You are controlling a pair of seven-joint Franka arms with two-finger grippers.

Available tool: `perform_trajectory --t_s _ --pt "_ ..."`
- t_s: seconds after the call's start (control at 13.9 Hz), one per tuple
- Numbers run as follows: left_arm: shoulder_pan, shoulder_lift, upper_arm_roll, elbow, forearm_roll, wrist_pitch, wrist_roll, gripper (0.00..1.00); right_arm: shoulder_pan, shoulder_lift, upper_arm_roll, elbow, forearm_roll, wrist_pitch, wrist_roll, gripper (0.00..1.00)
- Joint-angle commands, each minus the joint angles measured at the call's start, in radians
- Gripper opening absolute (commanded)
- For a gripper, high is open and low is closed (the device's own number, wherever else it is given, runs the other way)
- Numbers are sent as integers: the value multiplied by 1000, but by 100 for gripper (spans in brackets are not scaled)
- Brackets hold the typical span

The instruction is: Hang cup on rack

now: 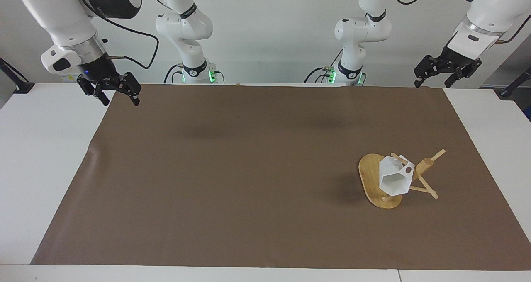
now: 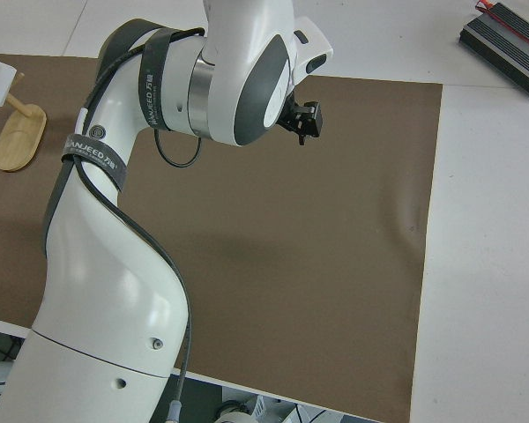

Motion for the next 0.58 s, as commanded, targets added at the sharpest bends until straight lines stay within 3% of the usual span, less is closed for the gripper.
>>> perform_trajectory --t_s 0.0,0.5 --pt "-8 -27 -1 -43 17 40 4 100 -16 -21 13 -26 -24 7 -14 100" --pt "-16 -36 -1 -70 14 61 2 100 -16 -21 13 -25 -24 6 -14 100"
